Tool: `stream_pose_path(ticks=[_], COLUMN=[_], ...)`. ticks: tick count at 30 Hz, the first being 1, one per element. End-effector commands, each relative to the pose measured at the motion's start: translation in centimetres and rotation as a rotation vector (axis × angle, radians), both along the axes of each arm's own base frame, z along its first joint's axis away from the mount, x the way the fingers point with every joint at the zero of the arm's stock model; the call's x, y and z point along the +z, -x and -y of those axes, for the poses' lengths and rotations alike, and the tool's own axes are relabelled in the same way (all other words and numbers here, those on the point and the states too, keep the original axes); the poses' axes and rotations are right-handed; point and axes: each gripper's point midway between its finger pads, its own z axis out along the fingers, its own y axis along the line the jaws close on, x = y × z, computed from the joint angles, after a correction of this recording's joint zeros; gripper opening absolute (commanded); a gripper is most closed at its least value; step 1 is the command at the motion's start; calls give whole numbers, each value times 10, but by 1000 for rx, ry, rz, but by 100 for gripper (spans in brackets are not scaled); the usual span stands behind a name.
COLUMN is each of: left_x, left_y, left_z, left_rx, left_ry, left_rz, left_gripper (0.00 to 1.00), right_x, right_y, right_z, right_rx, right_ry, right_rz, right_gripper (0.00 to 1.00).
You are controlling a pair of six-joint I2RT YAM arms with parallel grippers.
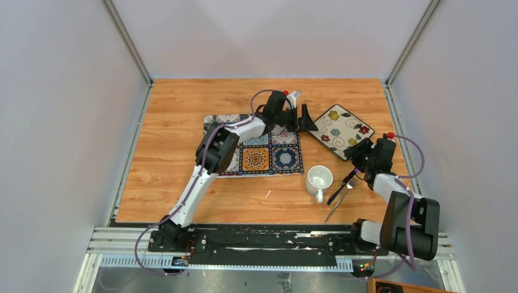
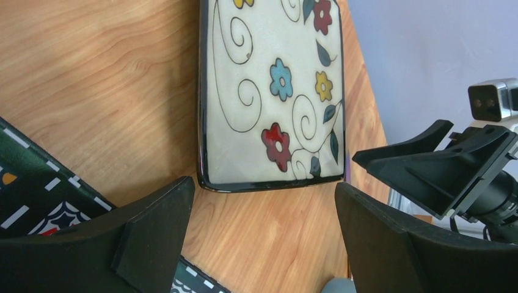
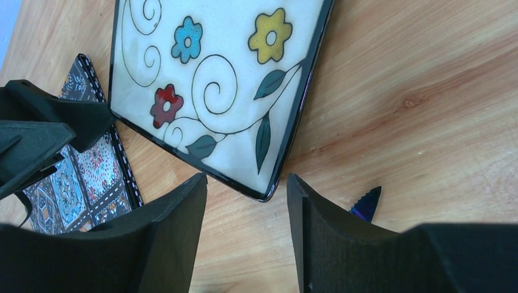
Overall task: Set the dinner table for one person
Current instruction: Pick up the plate at the center of the board.
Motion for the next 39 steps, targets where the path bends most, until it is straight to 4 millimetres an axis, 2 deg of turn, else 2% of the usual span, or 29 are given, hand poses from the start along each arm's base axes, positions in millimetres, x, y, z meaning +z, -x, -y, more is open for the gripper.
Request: stream_pose_path(ticks=[1,12,20,26,34,39], left_x=[-2,-6,-14,-15,-20,-24], left_y=[3,-2,1,9,11,13], left_z=[10,14,18,26,25,25], left_rx=[-28,-14,-16,-41,-40,-43], left_ry=[25,32,40,46,42,38], left_rz=[-15,-36,-58,-64,-84,-91], left_gripper=[91,91,91,91,89,85], right_x=[-6,-10,-13,-21,-37,-41], right_y=[4,3,2,0,-7,-9], right_z=[3,1,0,2,-3,-5], right_rx=[-11,-1,3,-12,-13,-6], right_ry=[-11,-23,-27,-34,-96,-110], right_rz=[-11,-24,-31,-33,-47,-48], right_gripper=[55,54,48,47,45,35])
